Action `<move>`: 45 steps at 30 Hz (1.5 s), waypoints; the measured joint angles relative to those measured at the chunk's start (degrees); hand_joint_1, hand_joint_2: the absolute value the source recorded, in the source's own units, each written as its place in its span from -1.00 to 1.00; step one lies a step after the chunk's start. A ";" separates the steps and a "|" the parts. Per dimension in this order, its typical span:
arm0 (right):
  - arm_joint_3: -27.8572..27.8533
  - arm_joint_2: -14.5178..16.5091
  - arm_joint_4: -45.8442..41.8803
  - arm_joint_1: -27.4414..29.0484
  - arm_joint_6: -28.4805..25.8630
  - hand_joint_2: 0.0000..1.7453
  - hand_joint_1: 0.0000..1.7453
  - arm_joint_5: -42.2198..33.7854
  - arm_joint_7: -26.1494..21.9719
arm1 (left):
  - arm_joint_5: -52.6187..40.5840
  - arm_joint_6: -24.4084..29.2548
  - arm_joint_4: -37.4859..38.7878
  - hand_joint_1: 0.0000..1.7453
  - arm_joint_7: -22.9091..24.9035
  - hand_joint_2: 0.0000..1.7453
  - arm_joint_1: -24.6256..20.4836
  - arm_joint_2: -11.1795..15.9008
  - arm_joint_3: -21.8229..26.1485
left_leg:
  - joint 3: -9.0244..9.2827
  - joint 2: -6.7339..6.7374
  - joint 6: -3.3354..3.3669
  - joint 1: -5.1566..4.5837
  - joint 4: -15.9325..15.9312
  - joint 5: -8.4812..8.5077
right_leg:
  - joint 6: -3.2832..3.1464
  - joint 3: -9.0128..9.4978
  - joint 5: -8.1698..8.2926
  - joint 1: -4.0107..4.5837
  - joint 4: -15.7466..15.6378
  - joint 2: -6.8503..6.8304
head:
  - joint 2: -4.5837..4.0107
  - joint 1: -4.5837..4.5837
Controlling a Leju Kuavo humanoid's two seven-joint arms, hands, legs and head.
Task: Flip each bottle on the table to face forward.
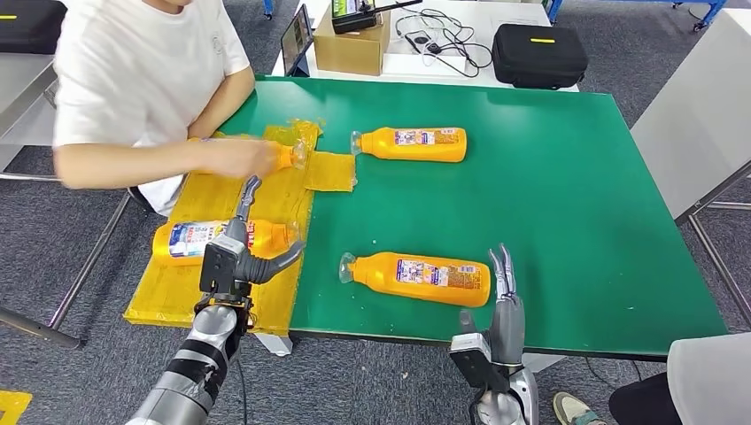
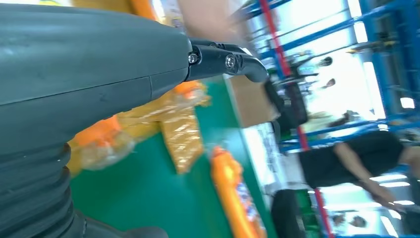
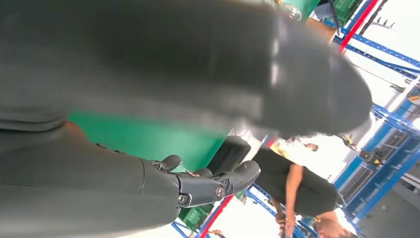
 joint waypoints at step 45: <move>13.41 -9.08 37.23 -33.46 26.53 1.00 1.00 39.23 39.33 | 8.55 17.91 -30.92 -1.00 7.09 1.00 17.03 -3.29 -17.20 | 0.55 0.64 0.08 -0.01 0.00 -0.11 | -0.06 0.33 0.20 0.01 -0.07 0.53 | 0.00 -0.01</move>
